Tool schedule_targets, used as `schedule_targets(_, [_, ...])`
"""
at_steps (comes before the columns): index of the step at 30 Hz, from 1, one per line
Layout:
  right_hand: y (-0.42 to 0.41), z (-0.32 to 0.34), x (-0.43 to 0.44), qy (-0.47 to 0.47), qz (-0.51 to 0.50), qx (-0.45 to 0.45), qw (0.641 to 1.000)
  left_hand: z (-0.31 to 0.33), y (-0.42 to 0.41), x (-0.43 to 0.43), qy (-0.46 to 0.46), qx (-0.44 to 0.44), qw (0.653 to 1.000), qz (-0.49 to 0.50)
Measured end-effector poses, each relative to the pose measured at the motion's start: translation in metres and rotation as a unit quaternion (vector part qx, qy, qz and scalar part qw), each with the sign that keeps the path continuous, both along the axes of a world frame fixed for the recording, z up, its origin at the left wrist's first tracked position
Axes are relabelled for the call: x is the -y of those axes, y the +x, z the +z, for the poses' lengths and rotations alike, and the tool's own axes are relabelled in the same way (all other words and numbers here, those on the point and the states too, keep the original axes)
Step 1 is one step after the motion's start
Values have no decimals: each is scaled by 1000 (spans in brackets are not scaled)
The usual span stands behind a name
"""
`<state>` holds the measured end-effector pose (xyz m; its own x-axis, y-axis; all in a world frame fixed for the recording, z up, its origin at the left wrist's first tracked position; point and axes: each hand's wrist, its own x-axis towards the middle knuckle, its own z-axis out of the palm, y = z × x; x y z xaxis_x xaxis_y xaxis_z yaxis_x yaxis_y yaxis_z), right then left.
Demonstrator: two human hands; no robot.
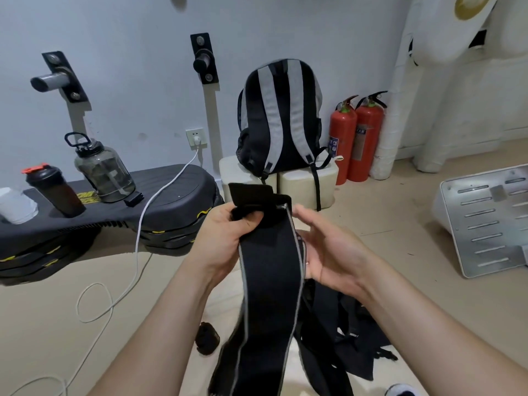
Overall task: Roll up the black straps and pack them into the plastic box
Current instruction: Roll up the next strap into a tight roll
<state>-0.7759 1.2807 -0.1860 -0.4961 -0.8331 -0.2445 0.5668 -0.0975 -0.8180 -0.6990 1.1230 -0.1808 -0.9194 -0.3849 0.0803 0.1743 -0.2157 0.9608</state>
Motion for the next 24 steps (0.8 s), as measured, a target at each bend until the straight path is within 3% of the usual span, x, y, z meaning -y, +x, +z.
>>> schedule_targets(5, [6, 7, 7, 45, -66, -38, 996, -5, 3, -10, -36, 19, 999, -32])
schedule_targets(11, [-15, -1, 2, 105, -247, 2, 963, 6, 8, 2, -106, -51, 985, -128])
schedule_targets(13, [-18, -2, -2, 125, -232, -78, 961, 11, 13, 11, -83, -76, 983, -149])
schedule_targets(18, [-2, 7, -4, 129, -169, -264, 941, 8, 7, 6, -41, -31, 992, -114])
schedule_targets(24, [9, 6, 1, 112, -166, -268, 943, 7, 1, -17, -15, -1, 999, -49])
